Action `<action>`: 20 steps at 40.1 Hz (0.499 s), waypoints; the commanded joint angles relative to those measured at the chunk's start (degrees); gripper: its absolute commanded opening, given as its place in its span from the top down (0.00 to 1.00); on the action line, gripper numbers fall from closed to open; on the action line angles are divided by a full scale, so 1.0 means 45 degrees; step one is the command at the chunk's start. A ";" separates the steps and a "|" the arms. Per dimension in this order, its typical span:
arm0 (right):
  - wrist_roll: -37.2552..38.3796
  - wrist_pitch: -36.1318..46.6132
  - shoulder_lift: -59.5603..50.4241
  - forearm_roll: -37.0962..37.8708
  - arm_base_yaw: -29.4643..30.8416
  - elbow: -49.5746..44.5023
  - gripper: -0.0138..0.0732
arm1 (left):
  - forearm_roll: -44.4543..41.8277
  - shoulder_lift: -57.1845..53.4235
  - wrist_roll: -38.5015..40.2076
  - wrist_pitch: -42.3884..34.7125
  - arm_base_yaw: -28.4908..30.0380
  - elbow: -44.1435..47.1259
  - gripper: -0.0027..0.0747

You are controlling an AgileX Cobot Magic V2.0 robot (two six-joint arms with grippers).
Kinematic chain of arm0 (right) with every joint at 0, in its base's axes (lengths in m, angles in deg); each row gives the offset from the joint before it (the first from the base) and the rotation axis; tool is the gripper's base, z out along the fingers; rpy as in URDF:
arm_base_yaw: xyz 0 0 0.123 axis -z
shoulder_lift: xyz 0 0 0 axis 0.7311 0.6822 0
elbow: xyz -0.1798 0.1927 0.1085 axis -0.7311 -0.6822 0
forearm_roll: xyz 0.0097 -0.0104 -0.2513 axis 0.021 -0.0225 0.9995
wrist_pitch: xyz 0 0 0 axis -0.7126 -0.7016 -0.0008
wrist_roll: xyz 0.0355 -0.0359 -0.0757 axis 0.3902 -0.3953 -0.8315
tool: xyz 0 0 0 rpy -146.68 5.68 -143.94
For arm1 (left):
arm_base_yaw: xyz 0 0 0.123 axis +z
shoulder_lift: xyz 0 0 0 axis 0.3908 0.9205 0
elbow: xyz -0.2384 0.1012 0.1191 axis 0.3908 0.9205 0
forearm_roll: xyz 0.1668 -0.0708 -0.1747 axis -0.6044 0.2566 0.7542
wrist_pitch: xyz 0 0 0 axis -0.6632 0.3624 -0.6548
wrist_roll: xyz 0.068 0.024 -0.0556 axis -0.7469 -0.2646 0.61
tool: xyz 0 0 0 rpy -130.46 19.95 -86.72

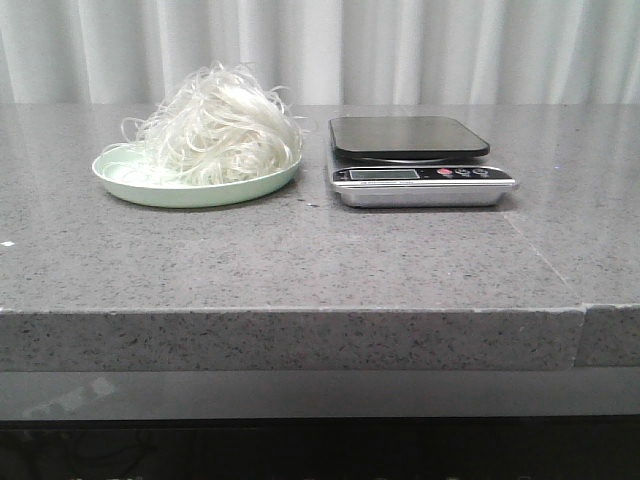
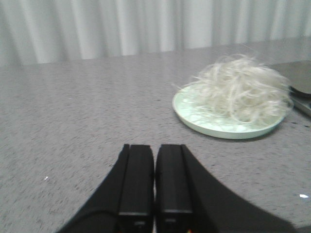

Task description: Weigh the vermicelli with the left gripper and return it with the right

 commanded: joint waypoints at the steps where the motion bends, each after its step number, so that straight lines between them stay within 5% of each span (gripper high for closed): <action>1: -0.0064 0.0753 0.0018 0.0072 0.0078 0.0306 0.66 | 0.0462 -0.1133 0.0148 -0.2179 0.0749 0.1049 0.76; 12: -0.0064 0.0763 0.0018 0.0072 0.0078 0.0306 0.66 | 0.1159 -0.2328 0.0148 -0.4713 0.1805 0.3730 0.76; 20: -0.0064 0.0748 0.0018 0.0072 0.0078 0.0306 0.66 | 0.1497 -0.2328 0.0148 -0.4409 0.1966 0.3698 0.76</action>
